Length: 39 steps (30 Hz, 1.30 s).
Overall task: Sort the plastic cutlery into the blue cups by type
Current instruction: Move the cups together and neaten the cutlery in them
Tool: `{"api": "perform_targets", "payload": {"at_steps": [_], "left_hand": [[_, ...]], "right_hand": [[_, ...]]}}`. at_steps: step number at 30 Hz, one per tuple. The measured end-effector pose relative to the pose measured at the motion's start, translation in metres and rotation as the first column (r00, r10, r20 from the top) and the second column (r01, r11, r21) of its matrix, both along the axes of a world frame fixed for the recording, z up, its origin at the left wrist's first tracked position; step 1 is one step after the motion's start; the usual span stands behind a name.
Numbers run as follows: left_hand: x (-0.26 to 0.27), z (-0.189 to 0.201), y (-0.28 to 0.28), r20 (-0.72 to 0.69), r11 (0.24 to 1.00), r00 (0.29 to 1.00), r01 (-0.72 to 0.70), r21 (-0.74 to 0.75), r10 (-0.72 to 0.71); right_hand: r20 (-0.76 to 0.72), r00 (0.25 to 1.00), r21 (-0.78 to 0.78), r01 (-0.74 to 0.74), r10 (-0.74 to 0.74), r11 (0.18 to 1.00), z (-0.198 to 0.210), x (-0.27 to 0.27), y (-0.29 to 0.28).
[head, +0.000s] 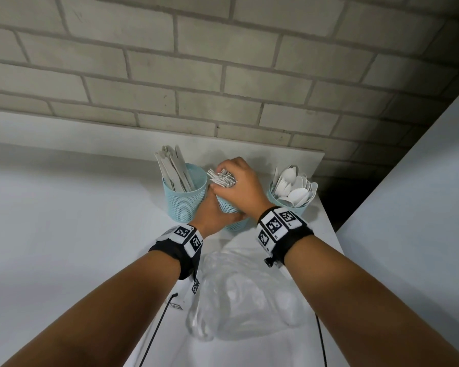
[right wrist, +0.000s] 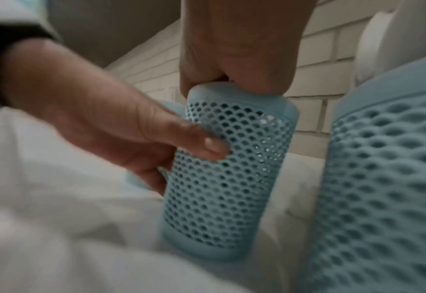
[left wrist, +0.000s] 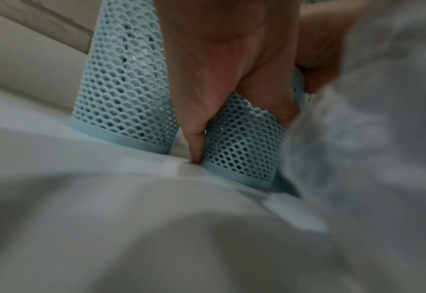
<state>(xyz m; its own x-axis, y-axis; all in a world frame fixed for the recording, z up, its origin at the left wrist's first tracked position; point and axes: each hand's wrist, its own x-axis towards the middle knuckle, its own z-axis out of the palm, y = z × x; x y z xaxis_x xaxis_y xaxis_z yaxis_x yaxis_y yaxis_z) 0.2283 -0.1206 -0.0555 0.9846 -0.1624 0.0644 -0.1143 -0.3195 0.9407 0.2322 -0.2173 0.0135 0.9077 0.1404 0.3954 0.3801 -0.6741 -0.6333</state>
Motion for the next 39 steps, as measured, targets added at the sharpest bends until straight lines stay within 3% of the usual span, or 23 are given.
{"api": "perform_targets", "payload": {"at_steps": [3, 6, 11, 14, 16, 19, 22, 26, 29, 31, 33, 36, 39], "left_hand": [[0.000, 0.000, 0.001, -0.001, 1.000, 1.000, 0.021, -0.017, -0.021], [0.000, -0.001, 0.002, 0.009, 1.000, 1.000, 0.018, -0.023, -0.017], [0.000, -0.001, 0.001, 0.009, 1.000, 1.000, 0.015, -0.024, -0.014], [-0.001, 0.000, 0.003, 0.007, 1.000, 1.000, 0.020, -0.021, -0.020], [-0.002, 0.001, 0.003, 0.014, 1.000, 1.000, 0.022, -0.010, -0.022], [-0.002, 0.003, 0.003, 0.015, 0.999, 0.999, 0.034, 0.020, -0.034], [-0.003, 0.003, 0.002, 0.010, 0.994, 0.999, 0.049, 0.094, -0.050], [-0.004, 0.004, 0.003, -0.007, 0.999, 1.000, 0.018, 0.034, -0.017], [-0.004, 0.005, 0.002, -0.003, 0.998, 1.000, 0.015, 0.062, -0.015], [-0.003, 0.004, 0.003, -0.004, 0.999, 1.000, 0.017, 0.049, -0.017], [-0.002, 0.002, 0.003, -0.016, 0.999, 1.000, 0.017, 0.049, -0.016], [-0.002, 0.001, 0.003, -0.019, 0.999, 1.000, 0.011, 0.035, -0.010], [-0.002, 0.001, 0.003, -0.004, 1.000, 1.000, 0.012, 0.004, -0.012]], "right_hand": [[-0.014, 1.000, 0.214, 0.017, -0.014, 0.977, 0.010, 0.001, -0.009], [0.090, 0.989, 0.364, 0.076, -0.117, 0.928, 0.024, 0.004, -0.015], [0.038, 0.999, 0.278, 0.021, -0.032, 0.960, 0.023, -0.001, -0.017], [-0.014, 0.995, 0.317, 0.094, -0.094, 0.944, 0.021, -0.003, -0.018], [-0.093, 0.986, 0.354, 0.165, -0.141, 0.921, 0.019, -0.003, -0.018], [-0.224, 0.973, 0.343, 0.122, -0.045, 0.931, 0.015, -0.005, -0.012], [-0.207, 0.978, 0.143, -0.003, 0.033, 0.990, 0.011, -0.007, -0.007], [-0.213, 0.972, 0.297, 0.166, -0.104, 0.940, 0.011, -0.003, -0.006], [-0.253, 0.965, 0.186, 0.115, -0.066, 0.976, 0.010, 0.001, -0.005], [-0.274, 0.958, 0.225, 0.153, -0.088, 0.962, 0.010, 0.004, -0.005], [-0.236, 0.961, 0.215, 0.199, -0.147, 0.956, 0.008, 0.004, -0.003], [-0.153, 0.986, 0.094, 0.085, -0.070, 0.992, 0.003, 0.001, 0.001], [-0.143, 0.989, 0.299, 0.085, -0.043, 0.951, 0.007, -0.001, -0.004]]}}
